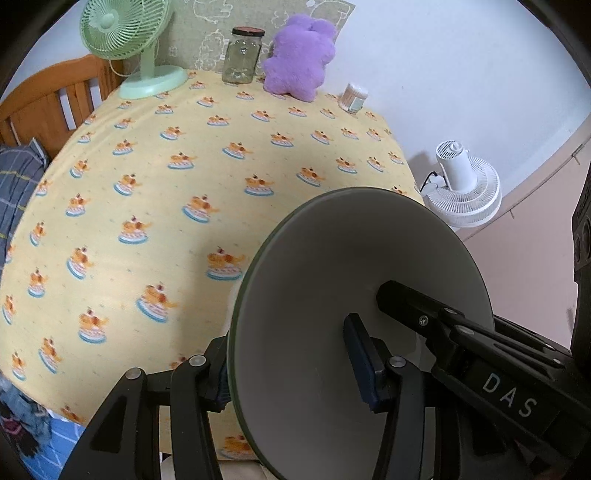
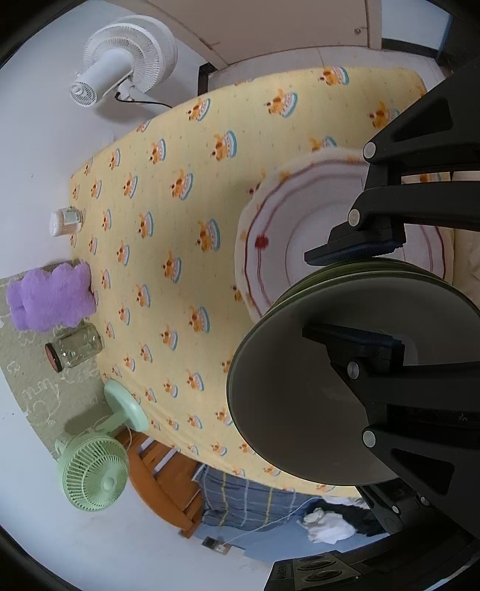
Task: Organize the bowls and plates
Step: 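Lift and carry the nested bowls with both tools over the plate stack, then lower the nested bowls onto the red-rimmed plate and open both tools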
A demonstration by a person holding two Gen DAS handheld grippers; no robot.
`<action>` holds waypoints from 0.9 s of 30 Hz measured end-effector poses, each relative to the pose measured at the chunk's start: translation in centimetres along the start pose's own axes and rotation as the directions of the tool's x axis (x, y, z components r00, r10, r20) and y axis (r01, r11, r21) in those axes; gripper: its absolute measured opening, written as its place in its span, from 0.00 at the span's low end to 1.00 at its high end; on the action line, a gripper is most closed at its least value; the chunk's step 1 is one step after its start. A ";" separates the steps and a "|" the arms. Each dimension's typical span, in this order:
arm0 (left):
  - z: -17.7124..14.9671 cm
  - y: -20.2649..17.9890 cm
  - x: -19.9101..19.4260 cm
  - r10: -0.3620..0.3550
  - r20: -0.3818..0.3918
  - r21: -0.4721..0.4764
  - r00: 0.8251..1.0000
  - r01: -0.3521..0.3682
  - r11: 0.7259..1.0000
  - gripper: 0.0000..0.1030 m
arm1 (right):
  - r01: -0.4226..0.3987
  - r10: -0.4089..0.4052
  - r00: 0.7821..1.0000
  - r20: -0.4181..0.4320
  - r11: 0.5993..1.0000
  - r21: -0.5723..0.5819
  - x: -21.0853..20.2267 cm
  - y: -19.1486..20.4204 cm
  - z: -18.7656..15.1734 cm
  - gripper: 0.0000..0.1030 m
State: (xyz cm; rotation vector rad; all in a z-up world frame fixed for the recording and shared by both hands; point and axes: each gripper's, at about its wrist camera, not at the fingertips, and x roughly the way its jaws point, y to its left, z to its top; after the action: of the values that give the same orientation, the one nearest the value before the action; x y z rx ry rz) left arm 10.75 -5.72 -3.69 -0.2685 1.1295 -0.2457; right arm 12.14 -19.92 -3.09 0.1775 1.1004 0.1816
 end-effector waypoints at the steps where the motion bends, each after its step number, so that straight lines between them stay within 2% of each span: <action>1: -0.1 -0.3 0.3 -0.002 -0.002 -0.006 1.000 0.002 1.000 0.50 | 0.002 -0.002 1.000 -0.004 1.000 -0.003 0.1 -0.4 0.0 0.36; 15: -0.9 -1.4 3.9 -0.015 -0.064 -0.080 0.998 0.010 0.997 0.50 | 0.026 -0.029 0.996 -0.085 0.999 -0.035 2.2 -3.8 0.2 0.36; 27: 0.0 -2.2 4.5 0.013 -0.049 -0.033 0.999 -0.015 0.999 0.49 | 0.026 -0.027 0.997 -0.073 1.000 -0.008 3.0 -4.7 1.1 0.36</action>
State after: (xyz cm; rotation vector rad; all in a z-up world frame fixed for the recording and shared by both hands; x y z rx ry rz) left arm 12.41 -9.28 -6.75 -0.2853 1.1846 -0.2223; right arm 14.68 -23.84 -6.25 0.1508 1.1742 0.1695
